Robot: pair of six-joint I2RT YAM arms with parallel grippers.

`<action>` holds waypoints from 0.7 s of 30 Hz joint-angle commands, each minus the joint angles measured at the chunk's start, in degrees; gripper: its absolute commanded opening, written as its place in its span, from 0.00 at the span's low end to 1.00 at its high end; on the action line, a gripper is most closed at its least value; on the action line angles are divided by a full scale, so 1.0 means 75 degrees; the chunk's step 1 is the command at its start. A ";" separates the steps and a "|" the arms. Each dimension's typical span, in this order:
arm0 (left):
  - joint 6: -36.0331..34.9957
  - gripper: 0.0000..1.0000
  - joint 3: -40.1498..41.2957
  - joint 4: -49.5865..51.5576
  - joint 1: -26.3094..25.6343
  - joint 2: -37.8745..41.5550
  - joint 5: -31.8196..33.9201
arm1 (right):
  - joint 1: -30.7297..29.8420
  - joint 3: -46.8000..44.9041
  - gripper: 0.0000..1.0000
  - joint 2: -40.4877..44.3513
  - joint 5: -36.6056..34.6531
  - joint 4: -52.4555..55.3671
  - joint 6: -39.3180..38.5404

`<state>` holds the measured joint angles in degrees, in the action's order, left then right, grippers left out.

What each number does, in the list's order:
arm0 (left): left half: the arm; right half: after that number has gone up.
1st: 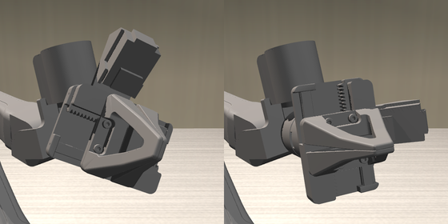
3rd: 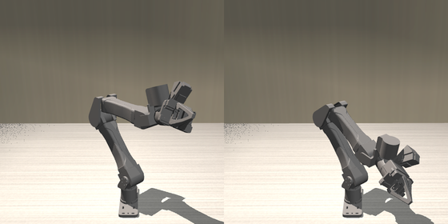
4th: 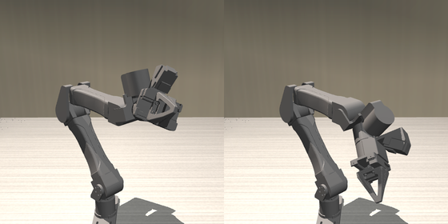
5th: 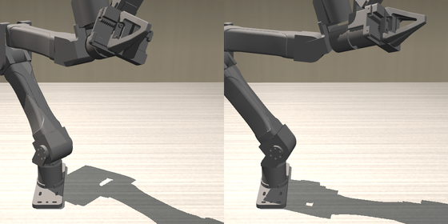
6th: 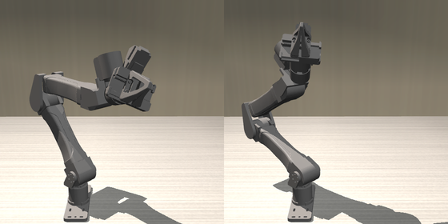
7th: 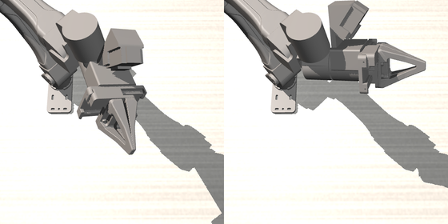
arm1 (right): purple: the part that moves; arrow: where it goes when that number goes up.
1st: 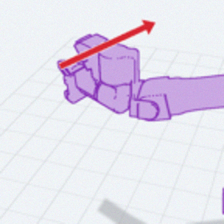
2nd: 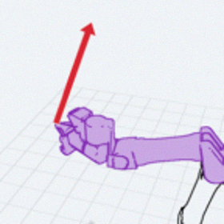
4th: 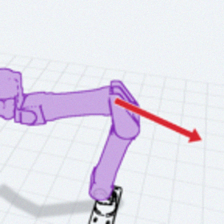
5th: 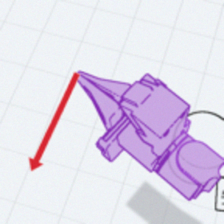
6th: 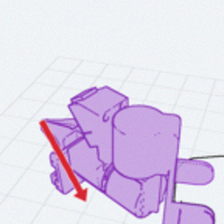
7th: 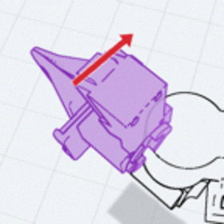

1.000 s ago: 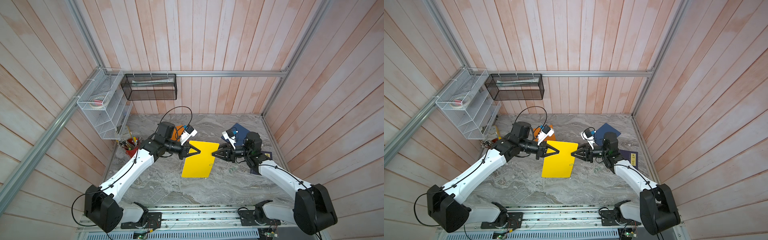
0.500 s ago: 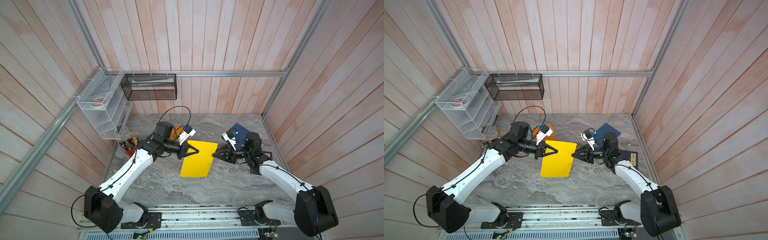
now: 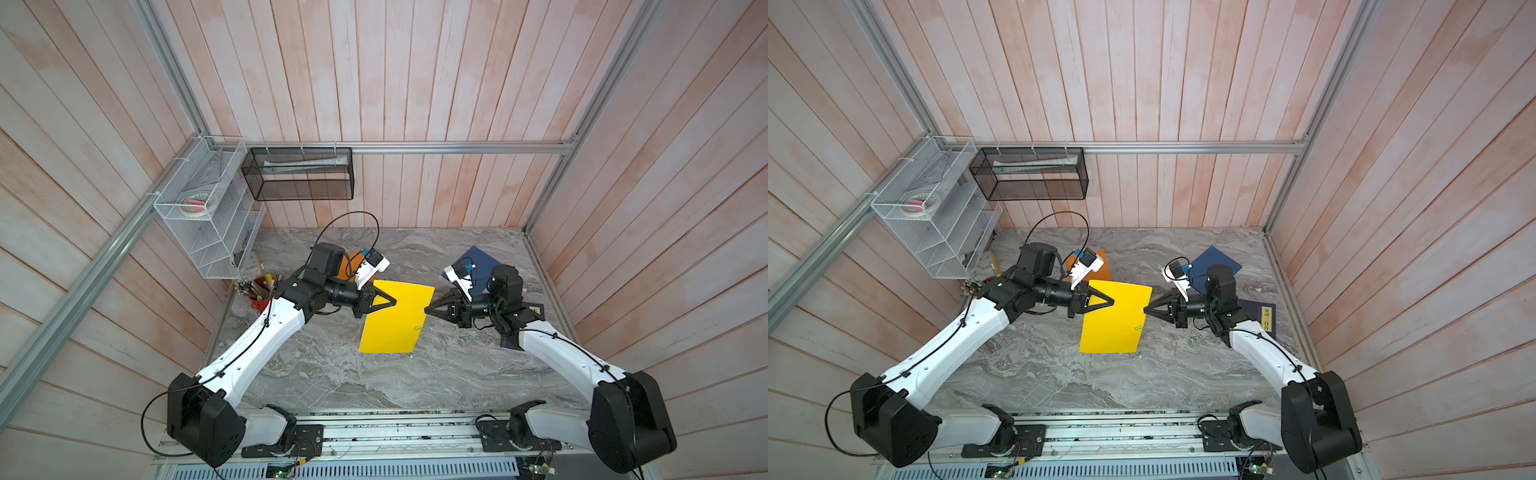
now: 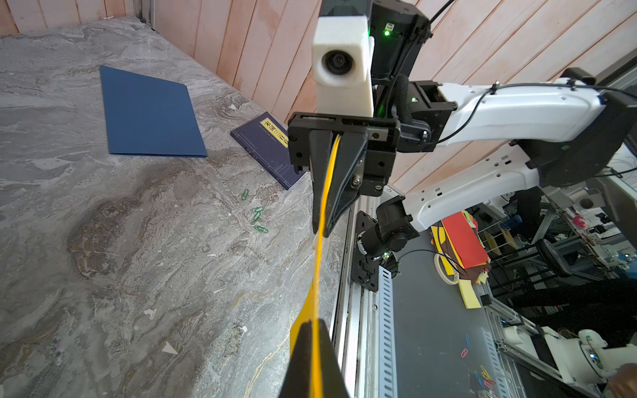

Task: Unclip the paperclips from the documents
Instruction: Place the paper clip at the center of the board.

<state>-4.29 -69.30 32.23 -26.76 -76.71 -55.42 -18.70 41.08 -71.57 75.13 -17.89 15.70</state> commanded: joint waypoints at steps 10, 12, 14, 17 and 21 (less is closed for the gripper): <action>-0.0226 0.00 0.0064 0.0185 0.0061 0.0145 0.0024 | 0.0025 0.0206 0.03 -0.0020 0.0085 0.0247 -0.0194; -0.0236 0.00 0.0052 0.0200 0.0071 0.0150 0.0032 | 0.0026 0.0220 0.03 -0.0020 0.0076 0.0299 -0.0230; -0.0249 0.00 0.0055 0.0224 0.0081 0.0149 0.0036 | 0.0026 0.0219 0.03 -0.0019 0.0067 0.0323 -0.0242; -0.0251 0.00 0.0040 0.0247 0.0091 0.0150 0.0031 | 0.0039 0.0241 0.03 0.0004 0.0025 0.0391 -0.0294; -0.0306 0.00 0.0054 0.0308 0.0089 0.0138 0.0043 | 0.0047 0.0241 0.03 0.0027 -0.0013 0.0484 -0.0359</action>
<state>-5.06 -69.30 33.10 -26.63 -76.71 -55.42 -18.72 41.41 -71.57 75.11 -15.99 14.46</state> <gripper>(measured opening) 0.050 0.048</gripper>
